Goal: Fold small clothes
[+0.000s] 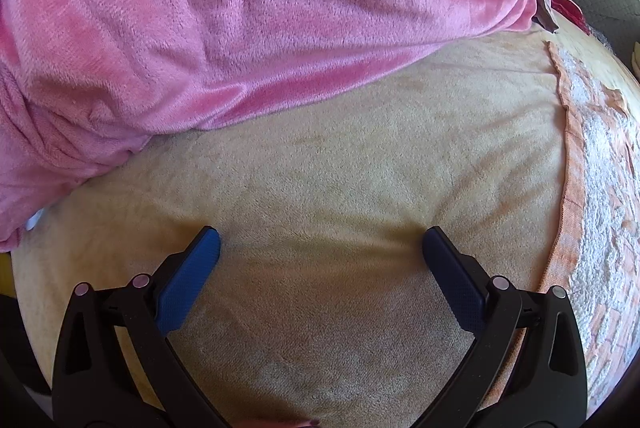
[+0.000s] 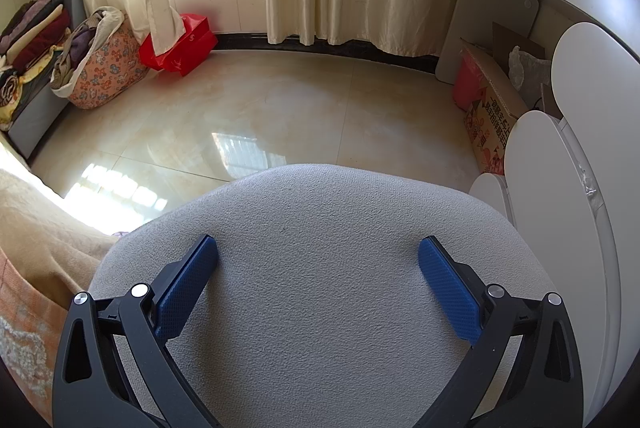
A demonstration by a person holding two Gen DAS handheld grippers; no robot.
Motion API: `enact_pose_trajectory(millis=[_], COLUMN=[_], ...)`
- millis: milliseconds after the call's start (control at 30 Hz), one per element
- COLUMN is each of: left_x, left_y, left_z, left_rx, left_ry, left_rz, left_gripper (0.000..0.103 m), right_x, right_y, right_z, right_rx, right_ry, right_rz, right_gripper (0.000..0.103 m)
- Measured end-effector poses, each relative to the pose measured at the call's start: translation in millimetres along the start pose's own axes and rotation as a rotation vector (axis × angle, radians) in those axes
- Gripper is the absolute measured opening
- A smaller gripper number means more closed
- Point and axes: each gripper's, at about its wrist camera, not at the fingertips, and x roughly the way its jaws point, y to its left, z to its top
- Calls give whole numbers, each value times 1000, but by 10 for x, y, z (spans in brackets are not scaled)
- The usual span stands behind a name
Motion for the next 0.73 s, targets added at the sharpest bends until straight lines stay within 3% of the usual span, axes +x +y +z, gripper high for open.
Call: enact_pose_trajectory(millis=[733], left_x=[15], left_y=[15], left_z=[7], left_rx=[-4], left_ry=[-3], left_rz=[-3], left_gripper=[95], right_x=[1], right_y=[0], right_z=[-1], right_rx=[0], right_ry=[0], right_rz=[0], right_gripper=[99])
